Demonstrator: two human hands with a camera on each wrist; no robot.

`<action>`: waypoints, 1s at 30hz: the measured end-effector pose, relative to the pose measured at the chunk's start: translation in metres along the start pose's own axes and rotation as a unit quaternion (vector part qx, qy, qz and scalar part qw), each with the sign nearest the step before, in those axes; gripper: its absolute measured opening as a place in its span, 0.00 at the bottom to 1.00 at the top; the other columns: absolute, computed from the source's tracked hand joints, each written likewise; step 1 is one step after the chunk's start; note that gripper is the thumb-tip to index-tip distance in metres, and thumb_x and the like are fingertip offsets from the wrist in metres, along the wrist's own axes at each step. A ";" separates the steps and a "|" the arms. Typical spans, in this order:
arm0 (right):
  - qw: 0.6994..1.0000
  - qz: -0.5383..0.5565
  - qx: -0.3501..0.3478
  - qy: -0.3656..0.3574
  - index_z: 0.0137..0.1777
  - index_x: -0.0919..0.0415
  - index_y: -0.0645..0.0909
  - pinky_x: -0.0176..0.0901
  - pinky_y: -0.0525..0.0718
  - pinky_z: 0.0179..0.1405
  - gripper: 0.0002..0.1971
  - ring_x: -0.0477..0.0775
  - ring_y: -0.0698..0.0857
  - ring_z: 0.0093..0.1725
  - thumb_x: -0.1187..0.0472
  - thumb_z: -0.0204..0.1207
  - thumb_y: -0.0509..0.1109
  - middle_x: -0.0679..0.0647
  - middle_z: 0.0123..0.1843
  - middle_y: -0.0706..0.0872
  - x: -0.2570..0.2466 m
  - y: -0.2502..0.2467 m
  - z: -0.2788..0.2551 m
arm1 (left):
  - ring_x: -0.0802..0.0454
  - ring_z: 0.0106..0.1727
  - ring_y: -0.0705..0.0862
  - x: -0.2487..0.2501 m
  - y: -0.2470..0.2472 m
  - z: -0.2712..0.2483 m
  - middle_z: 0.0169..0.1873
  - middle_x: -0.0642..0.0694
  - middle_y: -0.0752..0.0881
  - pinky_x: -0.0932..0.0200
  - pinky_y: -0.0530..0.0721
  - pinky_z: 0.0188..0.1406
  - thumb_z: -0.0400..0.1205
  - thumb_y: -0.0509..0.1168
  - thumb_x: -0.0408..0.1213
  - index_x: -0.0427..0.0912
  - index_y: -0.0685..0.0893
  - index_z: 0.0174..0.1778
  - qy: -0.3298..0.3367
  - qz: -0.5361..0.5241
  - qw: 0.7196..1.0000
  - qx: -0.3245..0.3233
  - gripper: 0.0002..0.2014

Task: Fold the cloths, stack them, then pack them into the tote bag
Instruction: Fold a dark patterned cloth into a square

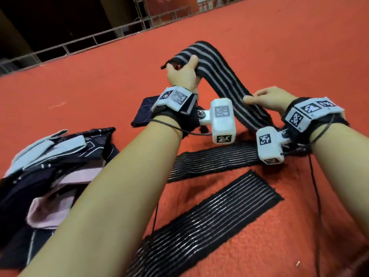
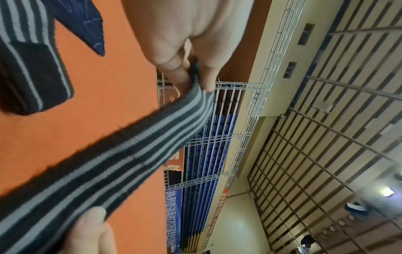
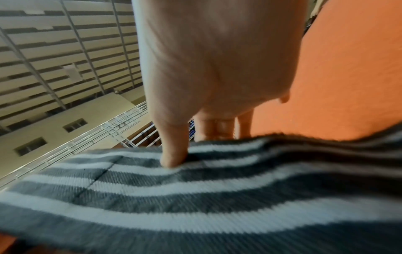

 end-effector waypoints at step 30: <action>0.937 -0.188 -0.255 -0.148 0.42 0.58 0.86 0.39 0.74 0.47 0.11 0.46 0.79 0.37 0.51 0.77 0.68 0.47 0.36 0.84 -0.138 0.096 -0.173 | 0.46 0.40 0.85 0.176 -0.250 -0.124 0.41 0.42 0.80 0.45 0.89 0.43 0.75 0.63 0.15 0.41 0.67 0.57 0.154 -0.081 0.945 0.276 0.22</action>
Point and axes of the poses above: each hand's wrist, its own z-axis towards the middle knuckle, its own y-axis out of the palm, x = y × z, the point moved 3 cm from there along z, towards the middle knuckle
